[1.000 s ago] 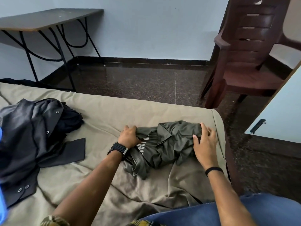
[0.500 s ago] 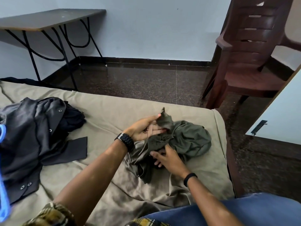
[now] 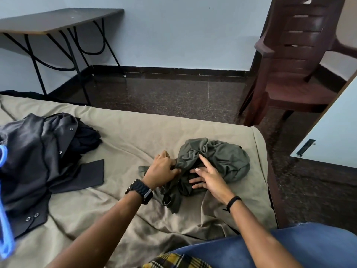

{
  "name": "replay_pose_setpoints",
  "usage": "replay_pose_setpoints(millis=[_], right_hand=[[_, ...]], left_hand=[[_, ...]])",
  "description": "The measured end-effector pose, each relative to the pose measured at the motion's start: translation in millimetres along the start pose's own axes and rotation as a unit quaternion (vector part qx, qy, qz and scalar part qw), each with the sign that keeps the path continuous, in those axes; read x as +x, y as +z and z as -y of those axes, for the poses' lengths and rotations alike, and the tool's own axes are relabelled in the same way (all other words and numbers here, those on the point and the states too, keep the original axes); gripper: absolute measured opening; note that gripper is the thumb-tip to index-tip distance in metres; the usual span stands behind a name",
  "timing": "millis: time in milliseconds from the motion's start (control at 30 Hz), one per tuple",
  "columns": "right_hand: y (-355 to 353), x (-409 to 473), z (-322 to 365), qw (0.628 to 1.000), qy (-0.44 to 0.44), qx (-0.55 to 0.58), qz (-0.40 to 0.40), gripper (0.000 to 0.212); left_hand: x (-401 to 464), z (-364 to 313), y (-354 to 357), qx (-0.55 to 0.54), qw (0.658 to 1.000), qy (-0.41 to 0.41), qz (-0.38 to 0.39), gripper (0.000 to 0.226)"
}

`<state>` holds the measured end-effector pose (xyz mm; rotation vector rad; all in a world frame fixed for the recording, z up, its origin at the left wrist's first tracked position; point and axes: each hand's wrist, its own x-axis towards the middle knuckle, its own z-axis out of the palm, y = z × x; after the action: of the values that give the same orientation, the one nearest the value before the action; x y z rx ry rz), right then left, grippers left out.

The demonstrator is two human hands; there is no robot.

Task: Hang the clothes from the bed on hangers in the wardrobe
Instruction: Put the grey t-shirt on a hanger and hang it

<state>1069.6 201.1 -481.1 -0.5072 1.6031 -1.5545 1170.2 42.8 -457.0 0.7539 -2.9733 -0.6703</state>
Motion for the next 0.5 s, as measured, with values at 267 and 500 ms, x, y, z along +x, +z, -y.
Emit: replay_pose_setpoints(millis=[267,500], right_hand=[[5.0,-13.1,12.5,0.985,-0.122,0.112,-0.04,0.046],[-3.5,-11.0,8.2,0.978,-0.14,0.137,-0.065,0.035]], left_hand=[[16.4,-61.8,-29.1,-0.71,0.694,-0.111,0.044,0.016],[23.4,-86.1,-28.2,-0.735,0.667,-0.122,0.003,0.026]])
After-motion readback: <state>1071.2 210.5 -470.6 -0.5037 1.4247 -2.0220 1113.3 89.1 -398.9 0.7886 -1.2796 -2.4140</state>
